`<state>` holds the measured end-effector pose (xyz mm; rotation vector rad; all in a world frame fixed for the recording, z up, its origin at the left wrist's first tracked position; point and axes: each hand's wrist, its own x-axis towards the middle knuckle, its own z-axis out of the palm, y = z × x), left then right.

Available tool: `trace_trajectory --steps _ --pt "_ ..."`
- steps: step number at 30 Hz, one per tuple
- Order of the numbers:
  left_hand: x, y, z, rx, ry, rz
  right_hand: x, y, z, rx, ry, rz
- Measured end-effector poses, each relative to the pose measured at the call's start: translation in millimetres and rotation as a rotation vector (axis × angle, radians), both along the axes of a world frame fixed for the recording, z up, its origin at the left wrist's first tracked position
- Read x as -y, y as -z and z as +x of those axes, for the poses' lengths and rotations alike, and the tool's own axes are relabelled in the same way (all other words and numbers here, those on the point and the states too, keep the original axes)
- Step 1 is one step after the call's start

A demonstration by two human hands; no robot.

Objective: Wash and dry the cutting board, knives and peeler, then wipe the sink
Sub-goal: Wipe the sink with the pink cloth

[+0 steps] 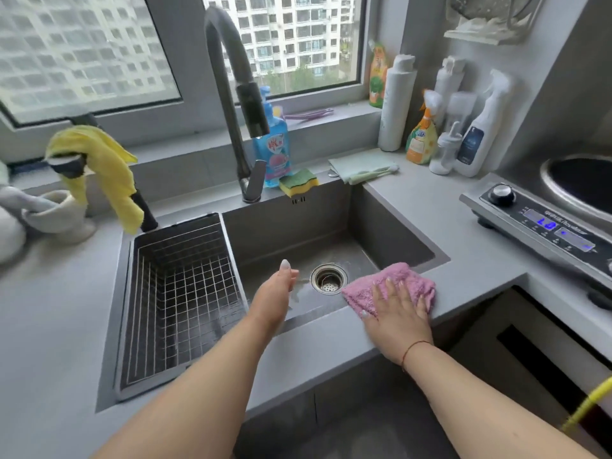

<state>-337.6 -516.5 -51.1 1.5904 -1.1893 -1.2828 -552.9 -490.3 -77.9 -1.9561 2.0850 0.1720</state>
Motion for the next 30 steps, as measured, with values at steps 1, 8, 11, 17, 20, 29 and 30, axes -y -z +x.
trace_trajectory --steps 1,8,11,17,20,29,30 --pt "-6.0 0.6 9.0 0.014 -0.008 -0.008 -7.3 -0.9 15.0 0.009 -0.034 0.003" --pt "-43.5 -0.2 57.0 0.044 -0.111 -0.029 -59.7 -2.0 124.6 0.105 -0.362 0.009" --pt "-52.3 -1.0 66.9 0.035 -0.129 -0.02 -56.7 0.3 119.0 0.063 -0.447 0.006" --pt "-74.3 -6.7 94.1 0.062 -0.196 -0.007 -38.6 0.1 69.9 -0.025 -0.145 -0.003" --pt "-85.8 -7.2 111.6 0.053 -0.227 0.007 -49.5 -0.3 93.8 0.01 0.027 -0.015" --pt "-126.5 -5.9 169.6 0.039 -0.321 0.016 -115.1 -5.5 235.1 0.078 -0.059 0.032" --pt "-130.8 -5.7 176.5 0.025 -0.343 0.017 -122.9 -7.2 248.7 0.087 -0.076 0.043"
